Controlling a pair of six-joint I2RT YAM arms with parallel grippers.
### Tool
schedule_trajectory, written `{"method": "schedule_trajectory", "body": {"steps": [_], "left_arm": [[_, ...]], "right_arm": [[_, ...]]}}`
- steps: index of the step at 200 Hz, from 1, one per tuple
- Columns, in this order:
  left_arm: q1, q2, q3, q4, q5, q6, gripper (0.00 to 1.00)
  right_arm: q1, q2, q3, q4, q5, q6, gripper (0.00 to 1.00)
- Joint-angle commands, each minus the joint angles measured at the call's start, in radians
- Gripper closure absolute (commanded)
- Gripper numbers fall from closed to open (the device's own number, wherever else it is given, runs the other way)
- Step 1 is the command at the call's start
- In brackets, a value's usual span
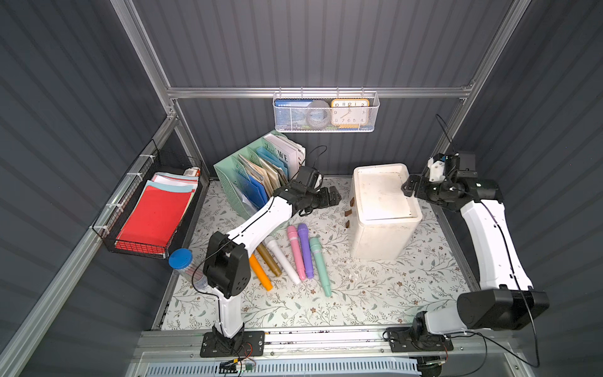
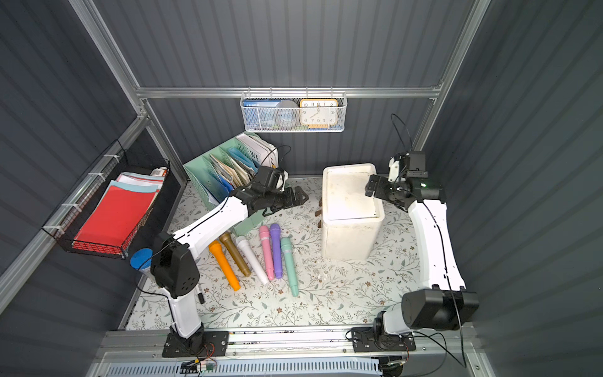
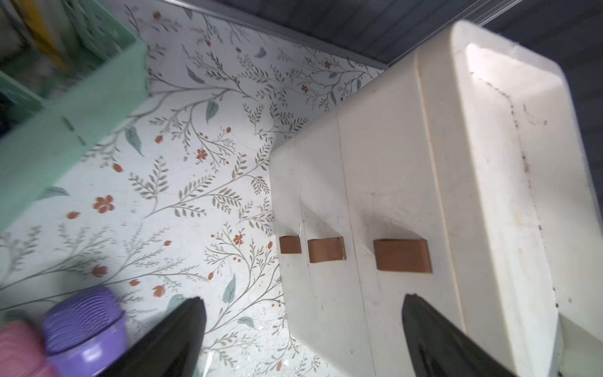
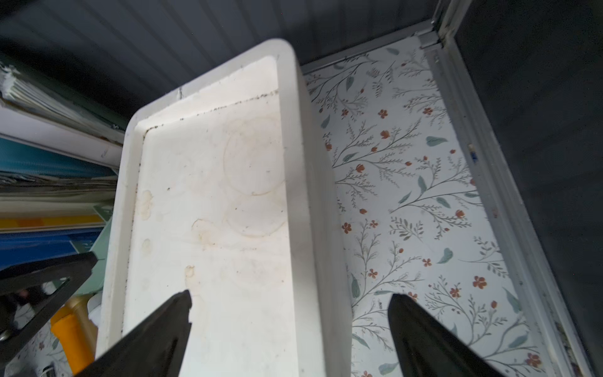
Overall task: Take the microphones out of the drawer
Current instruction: Close the drawer in the storage box, then reset both arms
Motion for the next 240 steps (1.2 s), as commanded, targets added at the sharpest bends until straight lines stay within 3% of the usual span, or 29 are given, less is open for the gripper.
{"method": "schedule_trajectory", "body": {"steps": [1, 26, 62, 78, 109, 158, 190, 217, 240], "left_arm": [[-0.001, -0.098, -0.047, -0.124, -0.153, 0.095, 0.01], [0.000, -0.229, -0.164, -0.145, -0.324, 0.169, 0.01], [0.016, -0.411, -0.455, -0.043, -0.548, 0.291, 0.01], [0.059, -0.469, -0.602, 0.030, -0.538, 0.329, 0.01], [0.222, -0.562, -0.849, 0.189, -0.419, 0.318, 0.01], [0.291, -0.741, -1.246, 0.614, -0.508, 0.425, 0.01], [0.351, -0.714, -1.277, 0.737, -0.494, 0.494, 0.01], [0.407, -0.603, -1.278, 0.862, -0.470, 0.541, 0.01], [0.448, -0.519, -1.267, 0.975, -0.463, 0.548, 0.01]], "right_arm": [[-0.057, -0.042, -0.010, 0.026, 0.102, 0.037, 0.01], [-0.160, -0.090, -0.109, 0.092, 0.147, 0.087, 0.01], [-0.250, -0.132, -0.353, 0.222, 0.158, 0.163, 0.01], [-0.250, -0.145, -0.487, 0.307, 0.176, 0.167, 0.01], [-0.246, -0.168, -0.771, 0.584, 0.080, 0.108, 0.01], [-0.123, -0.119, -1.023, 0.909, 0.137, -0.003, 0.01], [0.018, -0.113, -1.168, 1.224, 0.265, -0.092, 0.02], [0.061, -0.090, -1.226, 1.460, 0.355, -0.107, 0.02], [0.069, -0.060, -1.194, 1.431, 0.424, -0.104, 0.02]]}}
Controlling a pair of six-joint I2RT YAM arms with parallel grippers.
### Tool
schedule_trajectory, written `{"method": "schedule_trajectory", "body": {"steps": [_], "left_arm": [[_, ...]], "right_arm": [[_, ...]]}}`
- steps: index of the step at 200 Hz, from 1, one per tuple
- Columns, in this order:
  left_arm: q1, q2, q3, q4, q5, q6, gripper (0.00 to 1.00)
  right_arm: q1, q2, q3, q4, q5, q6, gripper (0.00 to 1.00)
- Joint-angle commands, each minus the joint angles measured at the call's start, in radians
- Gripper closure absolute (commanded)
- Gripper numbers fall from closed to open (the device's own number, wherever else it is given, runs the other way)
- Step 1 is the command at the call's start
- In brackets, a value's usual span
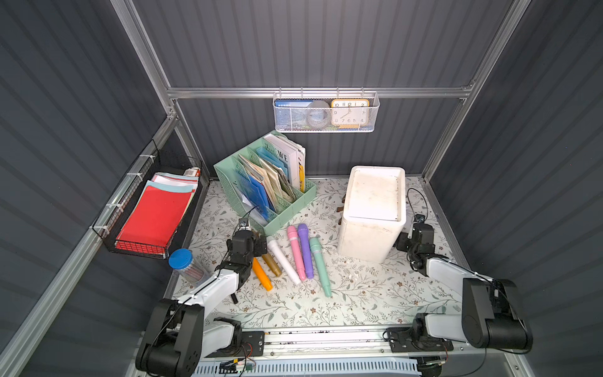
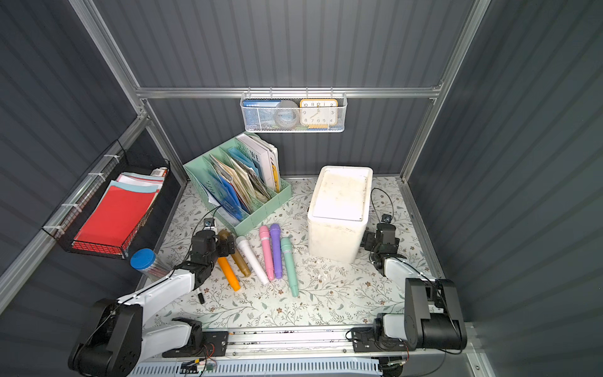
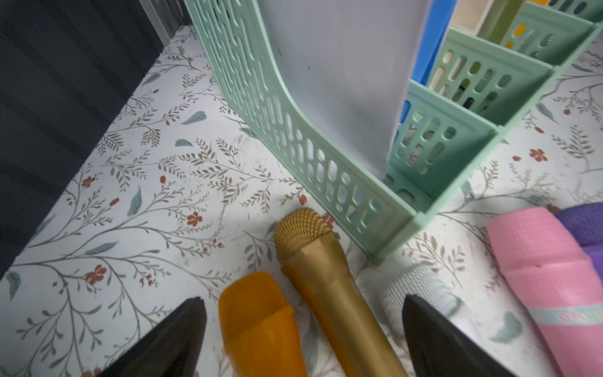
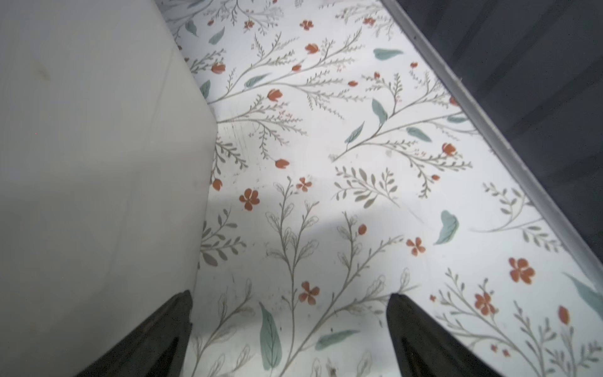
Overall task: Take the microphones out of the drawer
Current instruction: Reset both arms
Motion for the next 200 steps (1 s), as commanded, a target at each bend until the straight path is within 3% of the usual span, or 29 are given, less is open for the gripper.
{"method": "schedule_trajectory", "body": {"steps": [1, 21, 63, 73, 120, 151, 162, 179, 200], "left_arm": [[0.038, 0.071, 0.010, 0.180, 0.015, 0.052, 0.01], [0.078, 0.134, 0.034, 0.244, 0.029, 0.066, 0.01], [0.135, 0.298, 0.037, 0.418, 0.076, 0.106, 0.01], [0.149, 0.284, 0.045, 0.372, 0.107, 0.086, 0.01], [0.191, 0.295, -0.105, 0.654, 0.191, 0.071, 0.01], [0.192, 0.285, -0.098, 0.623, 0.190, 0.069, 0.01], [0.191, 0.288, -0.101, 0.632, 0.189, 0.071, 0.01], [0.191, 0.287, -0.099, 0.629, 0.189, 0.071, 0.01], [0.191, 0.286, -0.102, 0.631, 0.189, 0.071, 0.01]], "right_arm": [[0.013, 0.013, 0.021, 0.148, 0.104, -0.022, 0.02], [0.022, -0.022, -0.043, 0.249, 0.158, -0.049, 0.01], [0.022, -0.054, -0.088, 0.302, 0.142, -0.055, 0.01], [0.023, -0.058, -0.095, 0.310, 0.135, -0.058, 0.01], [0.036, -0.082, -0.141, 0.373, 0.138, -0.072, 0.01], [0.037, -0.098, -0.160, 0.395, 0.128, -0.076, 0.01], [0.036, -0.126, -0.172, 0.378, 0.157, -0.026, 0.01], [0.037, -0.177, -0.204, 0.403, 0.089, 0.056, 0.01], [0.040, -0.064, -0.176, 0.481, 0.121, 0.059, 0.01]]}}
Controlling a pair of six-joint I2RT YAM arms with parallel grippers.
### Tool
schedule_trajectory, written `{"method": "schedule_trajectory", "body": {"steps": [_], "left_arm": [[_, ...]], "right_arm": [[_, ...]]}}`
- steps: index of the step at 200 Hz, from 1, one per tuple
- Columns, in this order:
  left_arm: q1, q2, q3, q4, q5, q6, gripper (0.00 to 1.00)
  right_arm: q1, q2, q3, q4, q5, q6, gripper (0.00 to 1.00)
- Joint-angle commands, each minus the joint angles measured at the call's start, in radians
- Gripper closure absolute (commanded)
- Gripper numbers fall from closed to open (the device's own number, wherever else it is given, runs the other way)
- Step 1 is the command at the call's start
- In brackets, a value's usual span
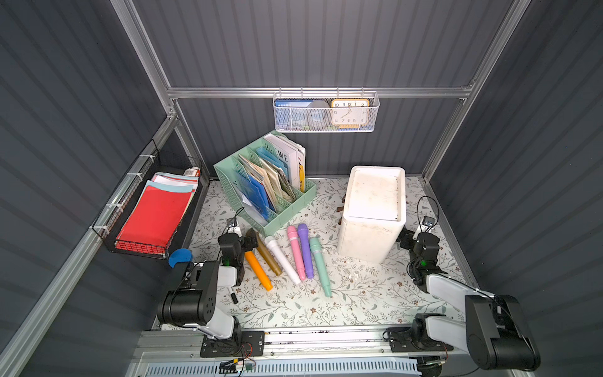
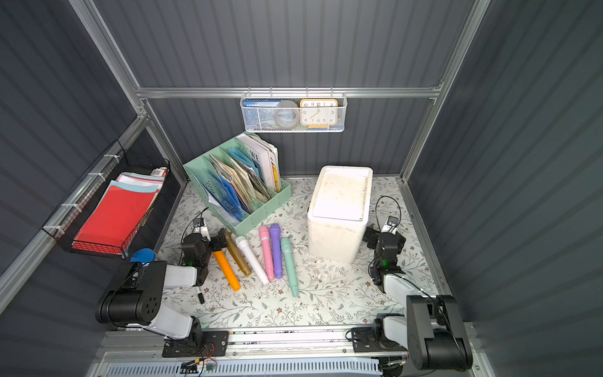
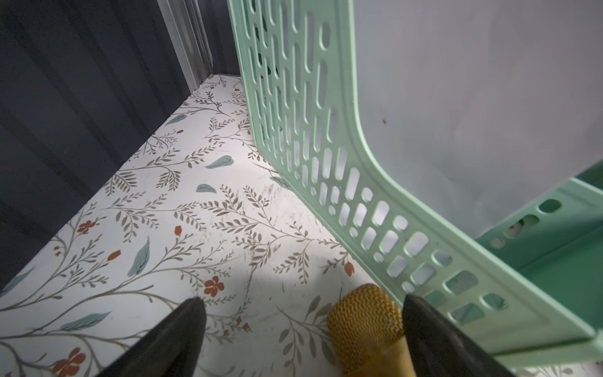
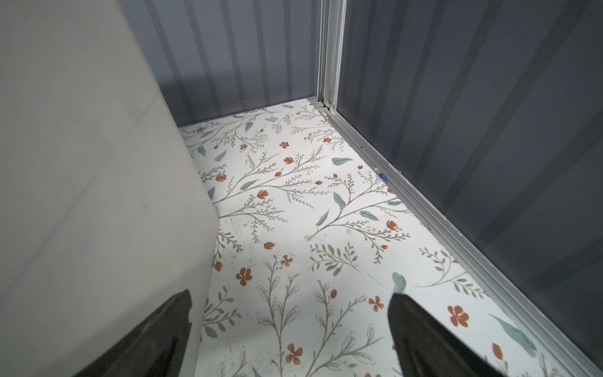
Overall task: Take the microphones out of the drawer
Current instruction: Reset both arms
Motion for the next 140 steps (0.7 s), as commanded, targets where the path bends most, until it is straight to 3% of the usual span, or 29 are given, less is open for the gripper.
{"method": "schedule_trajectory", "body": {"steps": [1, 17, 34, 56, 79, 109, 140], "left_arm": [[0.002, 0.002, -0.006, 0.028, 0.012, 0.007, 0.01], [0.002, 0.002, -0.006, 0.030, 0.011, 0.007, 0.01], [0.002, 0.002, -0.006, 0.029, 0.011, 0.007, 0.01], [0.001, 0.002, -0.006, 0.029, 0.011, 0.007, 0.01], [0.003, 0.002, -0.006, 0.030, 0.012, 0.005, 0.01], [0.001, 0.002, -0.006, 0.029, 0.011, 0.006, 0.01], [0.002, 0.005, -0.001, 0.023, 0.014, 0.006, 0.01]], "right_arm": [[0.006, 0.097, 0.025, 0.082, 0.009, 0.055, 0.01], [0.016, 0.260, 0.034, 0.220, -0.049, 0.018, 0.01], [0.046, 0.389, 0.010, 0.455, -0.008, -0.025, 0.01], [0.052, 0.281, 0.098, 0.103, -0.036, -0.012, 0.01], [0.052, 0.352, 0.091, 0.240, -0.009, -0.028, 0.01], [0.050, 0.301, 0.127, 0.079, -0.014, -0.005, 0.01], [0.046, 0.309, 0.121, 0.106, -0.015, -0.010, 0.01]]}}
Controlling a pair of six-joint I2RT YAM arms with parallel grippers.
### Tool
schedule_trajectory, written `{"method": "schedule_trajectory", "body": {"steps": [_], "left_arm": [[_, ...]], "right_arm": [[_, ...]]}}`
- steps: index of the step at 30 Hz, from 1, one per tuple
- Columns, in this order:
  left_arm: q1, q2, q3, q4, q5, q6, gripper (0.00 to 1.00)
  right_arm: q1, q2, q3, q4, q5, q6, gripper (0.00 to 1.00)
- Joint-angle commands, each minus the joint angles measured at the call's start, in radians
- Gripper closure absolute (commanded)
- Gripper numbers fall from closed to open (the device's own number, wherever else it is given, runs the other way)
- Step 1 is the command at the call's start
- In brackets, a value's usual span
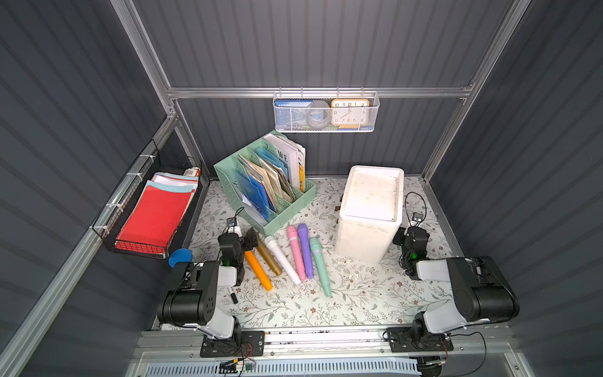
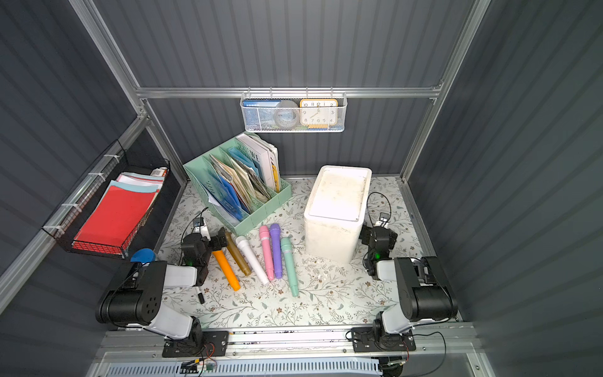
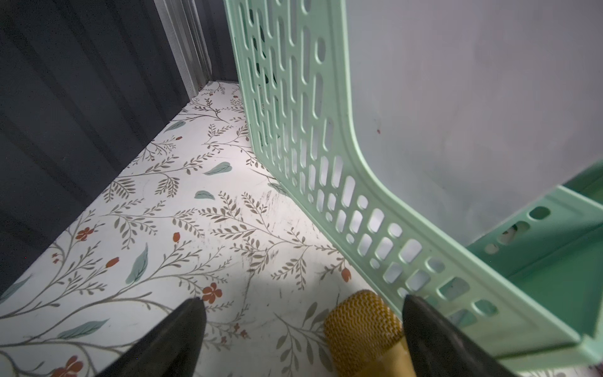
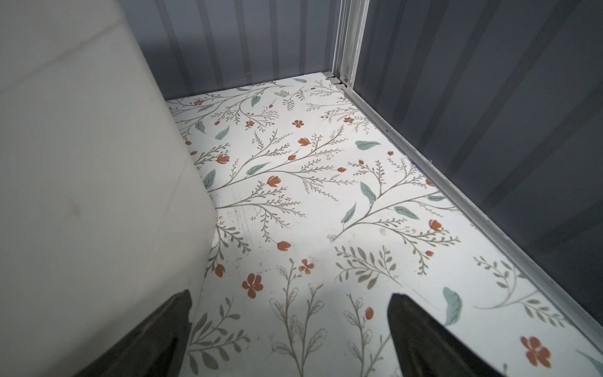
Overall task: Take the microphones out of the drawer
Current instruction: Reset both arms
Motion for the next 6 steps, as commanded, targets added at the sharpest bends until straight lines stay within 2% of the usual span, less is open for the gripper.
{"method": "schedule_trajectory", "body": {"steps": [1, 6], "left_arm": [[0.002, 0.005, -0.001, 0.006, 0.011, 0.007, 0.01], [0.002, 0.003, -0.006, 0.014, 0.008, 0.007, 0.01]], "right_arm": [[0.011, -0.015, 0.023, -0.036, -0.029, 0.015, 0.01], [0.011, -0.018, 0.024, -0.042, -0.032, 0.015, 0.01]]}}
